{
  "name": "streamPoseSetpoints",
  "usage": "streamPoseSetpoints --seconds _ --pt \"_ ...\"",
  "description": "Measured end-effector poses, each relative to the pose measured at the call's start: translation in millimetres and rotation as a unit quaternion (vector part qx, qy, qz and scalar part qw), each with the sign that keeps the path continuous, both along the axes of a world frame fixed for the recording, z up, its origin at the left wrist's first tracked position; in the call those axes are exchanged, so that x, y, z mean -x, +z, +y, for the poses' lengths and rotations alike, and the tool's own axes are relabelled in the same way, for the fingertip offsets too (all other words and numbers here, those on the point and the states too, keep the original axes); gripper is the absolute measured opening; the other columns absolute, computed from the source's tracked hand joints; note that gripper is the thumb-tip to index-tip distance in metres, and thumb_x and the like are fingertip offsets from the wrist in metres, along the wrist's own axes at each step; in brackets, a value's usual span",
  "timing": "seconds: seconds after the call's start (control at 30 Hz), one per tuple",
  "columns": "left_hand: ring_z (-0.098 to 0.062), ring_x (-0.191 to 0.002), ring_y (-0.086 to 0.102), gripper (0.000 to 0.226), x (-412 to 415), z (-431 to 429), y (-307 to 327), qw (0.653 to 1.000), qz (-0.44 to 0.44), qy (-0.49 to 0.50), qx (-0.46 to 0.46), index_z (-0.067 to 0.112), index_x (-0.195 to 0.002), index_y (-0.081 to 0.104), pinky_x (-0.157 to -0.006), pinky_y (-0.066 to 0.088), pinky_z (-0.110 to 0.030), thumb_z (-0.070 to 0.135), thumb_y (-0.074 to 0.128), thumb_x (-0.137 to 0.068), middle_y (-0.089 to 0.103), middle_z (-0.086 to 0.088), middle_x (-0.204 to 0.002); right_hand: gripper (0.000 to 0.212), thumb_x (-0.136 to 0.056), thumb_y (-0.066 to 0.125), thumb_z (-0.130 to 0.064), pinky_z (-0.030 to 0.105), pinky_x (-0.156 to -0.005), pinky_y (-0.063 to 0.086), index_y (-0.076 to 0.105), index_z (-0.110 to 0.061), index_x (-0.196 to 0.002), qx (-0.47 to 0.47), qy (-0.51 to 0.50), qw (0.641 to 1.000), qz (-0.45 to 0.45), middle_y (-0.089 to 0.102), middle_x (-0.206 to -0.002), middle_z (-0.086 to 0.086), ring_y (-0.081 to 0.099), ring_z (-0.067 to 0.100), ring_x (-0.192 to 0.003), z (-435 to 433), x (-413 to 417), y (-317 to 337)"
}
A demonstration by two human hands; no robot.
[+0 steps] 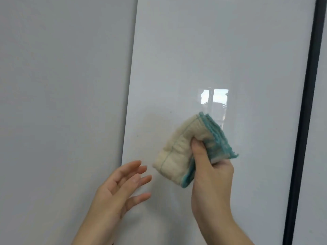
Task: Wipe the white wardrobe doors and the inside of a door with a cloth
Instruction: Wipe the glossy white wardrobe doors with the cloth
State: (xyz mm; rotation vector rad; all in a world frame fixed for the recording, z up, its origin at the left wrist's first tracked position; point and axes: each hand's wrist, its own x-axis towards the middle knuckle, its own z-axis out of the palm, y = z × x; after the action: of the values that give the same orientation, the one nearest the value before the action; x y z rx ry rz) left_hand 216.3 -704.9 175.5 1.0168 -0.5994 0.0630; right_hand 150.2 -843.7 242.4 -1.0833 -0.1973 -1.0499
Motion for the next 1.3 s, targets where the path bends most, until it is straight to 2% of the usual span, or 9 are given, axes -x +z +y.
streamPoseSetpoints --seconds 0.13,0.23,0.43,0.57,0.8,0.97,1.1,1.2,1.3 --pt "-0.019 -0.101 0.071 0.064 -9 5 -2 0.999 -0.012 0.037 0.002 0.013 -0.111 0.068 -0.063 0.059 -0.029 0.029 0.089 -0.053 0.073 -0.002 -0.111 0.006 -0.088 0.068 -0.019 0.014 -0.070 0.046 0.064 -0.023 -0.088 0.213 -0.179 0.959 -0.055 0.062 -0.088 -0.005 0.058 -0.001 -0.075 -16 -14 69" --pt "-0.013 -0.107 0.068 0.031 -12 6 -1 0.997 -0.038 0.074 -0.007 0.016 -0.115 0.066 -0.068 0.059 -0.027 -0.003 0.061 -0.091 0.072 0.004 -0.114 0.022 -0.089 0.069 -0.020 0.005 -0.075 0.039 0.067 -0.021 -0.111 0.375 -0.313 0.868 -0.087 0.056 -0.102 -0.003 0.053 -0.003 -0.091 -22 -35 116" --pt "-0.005 -0.119 0.059 0.049 -5 5 14 0.981 -0.113 0.154 -0.022 0.023 -0.123 0.062 -0.099 0.050 -0.041 0.019 0.060 -0.074 0.067 0.013 -0.122 0.039 -0.082 0.063 -0.009 0.036 -0.065 0.047 0.060 -0.014 -0.121 0.527 -0.498 0.669 -0.162 0.060 -0.108 0.005 0.053 0.026 -0.097 -13 -66 195" --pt "0.000 -0.120 0.057 0.045 0 5 39 0.974 -0.132 0.185 0.005 0.024 -0.125 0.060 -0.107 0.043 -0.040 0.009 0.066 -0.083 0.066 0.017 -0.124 0.025 -0.086 0.060 -0.009 0.037 -0.067 0.046 0.062 -0.012 -0.111 0.623 -0.505 0.590 -0.094 0.060 -0.107 0.005 0.048 0.027 -0.099 -5 -101 199" --pt "0.019 -0.111 0.051 0.046 -11 -3 100 0.911 -0.205 0.358 -0.020 0.021 -0.135 0.053 -0.092 0.043 -0.006 0.001 0.051 -0.093 0.056 0.015 -0.128 0.029 -0.066 0.074 -0.008 0.033 -0.060 0.043 0.067 -0.005 -0.095 0.694 -0.520 0.468 -0.169 0.063 -0.089 0.011 0.055 0.033 -0.080 0 -115 178" --pt "-0.011 -0.141 0.035 0.063 -19 4 110 0.853 -0.277 0.427 -0.116 0.013 -0.151 0.031 -0.117 0.031 -0.039 0.009 0.038 -0.088 0.037 -0.002 -0.153 0.023 -0.076 0.065 -0.004 0.036 -0.058 0.045 0.068 -0.004 -0.099 0.745 -0.490 0.378 -0.248 0.064 -0.086 0.010 0.056 0.030 -0.074 -5 -123 112" --pt "-0.012 -0.144 0.029 0.062 -16 6 107 0.845 -0.283 0.430 -0.144 0.012 -0.152 0.025 -0.119 0.027 -0.039 0.008 0.034 -0.091 0.031 -0.002 -0.156 0.044 -0.089 0.029 0.004 0.033 -0.059 0.040 0.069 -0.012 -0.098 0.788 -0.477 0.274 -0.278 0.064 -0.091 0.003 0.055 0.024 -0.076 -18 -114 82" --pt "-0.014 -0.144 0.029 0.062 -17 5 107 0.824 -0.292 0.452 -0.177 0.008 -0.151 0.027 -0.120 0.024 -0.034 -0.007 0.039 -0.092 0.032 -0.004 -0.156 0.031 -0.087 0.042 -0.002 0.033 -0.055 0.034 0.068 -0.018 -0.092 0.765 -0.516 0.252 -0.290 0.062 -0.083 0.000 0.055 0.024 -0.072 -25 -103 123" --pt "-0.012 -0.143 0.027 0.061 -20 3 106 0.802 -0.296 0.472 -0.216 0.007 -0.150 0.029 -0.113 0.011 -0.006 -0.009 0.039 -0.092 0.032 -0.003 -0.155 0.028 -0.070 0.062 -0.003 0.031 -0.053 0.031 0.067 -0.019 -0.092 0.703 -0.607 0.286 -0.234 0.061 -0.086 0.002 0.054 0.026 -0.072 -37 -92 182"
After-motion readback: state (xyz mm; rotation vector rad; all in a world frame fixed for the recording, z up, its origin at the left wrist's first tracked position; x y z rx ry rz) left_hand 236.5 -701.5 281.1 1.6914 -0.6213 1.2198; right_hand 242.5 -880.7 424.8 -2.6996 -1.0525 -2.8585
